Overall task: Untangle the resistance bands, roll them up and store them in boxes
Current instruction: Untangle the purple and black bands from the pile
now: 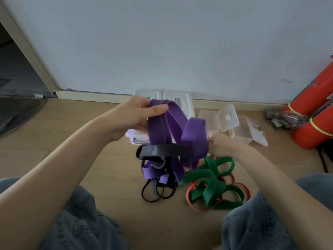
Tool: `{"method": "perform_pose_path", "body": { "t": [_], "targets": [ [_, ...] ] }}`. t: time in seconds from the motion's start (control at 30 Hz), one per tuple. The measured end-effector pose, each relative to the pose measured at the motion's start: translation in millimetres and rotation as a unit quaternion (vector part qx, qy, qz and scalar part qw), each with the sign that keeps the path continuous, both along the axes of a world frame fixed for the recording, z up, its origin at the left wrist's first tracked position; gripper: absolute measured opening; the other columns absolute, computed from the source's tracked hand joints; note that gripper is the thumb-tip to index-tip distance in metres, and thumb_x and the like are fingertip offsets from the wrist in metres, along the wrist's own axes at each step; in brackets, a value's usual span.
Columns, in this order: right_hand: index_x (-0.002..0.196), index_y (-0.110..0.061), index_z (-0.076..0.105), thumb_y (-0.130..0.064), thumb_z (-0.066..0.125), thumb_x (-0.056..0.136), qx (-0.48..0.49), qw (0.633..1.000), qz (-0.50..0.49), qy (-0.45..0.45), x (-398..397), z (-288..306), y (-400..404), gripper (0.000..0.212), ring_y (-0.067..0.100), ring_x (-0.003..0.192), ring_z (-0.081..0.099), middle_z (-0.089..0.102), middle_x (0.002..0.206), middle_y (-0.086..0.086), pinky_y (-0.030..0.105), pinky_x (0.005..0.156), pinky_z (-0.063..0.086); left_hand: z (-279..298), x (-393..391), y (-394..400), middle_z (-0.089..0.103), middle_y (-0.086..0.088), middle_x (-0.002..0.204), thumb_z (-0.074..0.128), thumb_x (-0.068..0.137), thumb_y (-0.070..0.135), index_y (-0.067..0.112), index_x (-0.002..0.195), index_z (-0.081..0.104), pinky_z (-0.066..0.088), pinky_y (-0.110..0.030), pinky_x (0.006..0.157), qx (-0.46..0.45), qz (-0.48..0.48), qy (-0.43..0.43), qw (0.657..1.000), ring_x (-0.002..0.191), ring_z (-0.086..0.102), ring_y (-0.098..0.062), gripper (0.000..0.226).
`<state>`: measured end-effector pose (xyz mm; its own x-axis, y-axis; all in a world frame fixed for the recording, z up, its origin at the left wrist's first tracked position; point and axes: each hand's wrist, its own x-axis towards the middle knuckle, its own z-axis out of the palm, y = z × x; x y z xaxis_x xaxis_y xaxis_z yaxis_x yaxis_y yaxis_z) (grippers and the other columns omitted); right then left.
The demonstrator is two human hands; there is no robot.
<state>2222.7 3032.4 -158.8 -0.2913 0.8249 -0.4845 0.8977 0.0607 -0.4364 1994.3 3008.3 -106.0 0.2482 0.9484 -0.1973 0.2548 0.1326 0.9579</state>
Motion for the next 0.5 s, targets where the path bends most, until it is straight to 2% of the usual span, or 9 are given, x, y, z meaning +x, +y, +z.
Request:
{"method": "perform_pose_path", "body": {
  "t": [0.03,0.1,0.17,0.23,0.27,0.33,0.37,0.43,0.5],
  "targets": [
    [0.072,-0.009,0.041,-0.001,0.034,0.096,0.026,0.999,0.037,-0.013,1,0,0,0.026,0.011,0.054,0.041,0.04,0.069,0.005,0.014,0.047,0.038,0,1,1,0.075,-0.005,0.081,0.057,0.088,0.033,0.009,0.098,0.066,0.054,-0.021,0.055,-0.012,0.013,-0.019,1.0,0.068,0.071,-0.019,0.027],
    [0.074,-0.013,0.047,0.002,0.04,0.093,0.02,0.998,0.051,0.008,-1,0,1,0.025,0.007,0.059,0.047,0.047,0.072,0.001,0.013,0.056,0.042,-1,5,1,0.075,-0.007,0.084,0.057,0.089,0.031,0.007,0.098,0.067,0.054,-0.022,0.056,-0.03,0.027,-0.044,0.998,0.07,0.072,-0.02,0.028],
    [0.09,-0.015,0.058,0.004,0.045,0.091,0.047,0.997,0.041,0.051,-5,8,0,0.023,0.009,0.076,0.054,0.058,0.085,-0.003,0.013,0.069,0.046,-1,9,2,0.075,-0.009,0.086,0.059,0.089,0.031,0.006,0.097,0.067,0.056,-0.025,0.059,-0.039,0.035,-0.052,0.997,0.072,0.072,-0.022,0.028],
    [0.112,-0.019,0.057,0.008,0.043,0.09,0.067,0.992,0.082,0.067,-1,20,-1,0.038,0.01,0.09,0.057,0.06,0.099,-0.007,0.007,0.071,0.044,-1,12,2,0.074,-0.007,0.085,0.059,0.089,0.031,0.006,0.096,0.068,0.057,-0.027,0.061,-0.043,0.053,-0.061,0.996,0.071,0.072,-0.021,0.028],
    [0.121,-0.019,0.054,0.007,0.043,0.089,0.068,0.992,0.089,0.058,2,26,2,0.042,0.011,0.097,0.056,0.059,0.11,-0.006,0.008,0.074,0.043,0,13,3,0.074,-0.006,0.083,0.059,0.089,0.031,0.006,0.096,0.068,0.057,-0.027,0.061,-0.041,0.067,-0.067,0.995,0.069,0.071,-0.021,0.027],
    [0.136,-0.021,0.041,-0.007,0.056,0.088,0.072,0.995,0.068,0.021,13,35,5,0.052,0.011,0.112,0.05,0.05,0.133,-0.003,0.017,0.086,0.039,1,13,5,0.073,-0.006,0.081,0.059,0.09,0.03,0.004,0.095,0.068,0.057,-0.027,0.059,-0.033,0.104,-0.084,0.991,0.066,0.071,-0.02,0.029],
    [0.142,-0.025,0.033,-0.019,0.066,0.084,0.078,0.995,0.064,0.021,14,37,4,0.067,0.01,0.117,0.047,0.045,0.136,-0.007,0.02,0.091,0.036,2,13,6,0.071,-0.007,0.081,0.059,0.09,0.03,0.002,0.096,0.067,0.058,-0.027,0.059,-0.032,0.126,-0.095,0.987,0.064,0.07,-0.019,0.03],
    [0.142,-0.035,0.029,-0.037,0.079,0.068,0.056,0.988,0.086,0.113,1,43,-4,0.089,0.002,0.113,0.048,0.047,0.124,-0.019,0.02,0.095,0.037,1,14,8,0.067,-0.009,0.085,0.06,0.089,0.031,-0.002,0.103,0.065,0.059,-0.028,0.062,-0.035,0.161,-0.11,0.98,0.063,0.068,-0.019,0.036],
    [0.13,-0.031,0.045,-0.037,0.081,0.066,0.036,0.968,0.108,0.222,-19,35,-12,0.074,0.004,0.097,0.058,0.061,0.107,-0.013,0.023,0.089,0.046,-2,18,6,0.066,-0.011,0.087,0.06,0.089,0.031,-0.002,0.104,0.064,0.059,-0.028,0.062,-0.043,0.16,-0.105,0.98,0.062,0.067,-0.02,0.036]
  ]
}}
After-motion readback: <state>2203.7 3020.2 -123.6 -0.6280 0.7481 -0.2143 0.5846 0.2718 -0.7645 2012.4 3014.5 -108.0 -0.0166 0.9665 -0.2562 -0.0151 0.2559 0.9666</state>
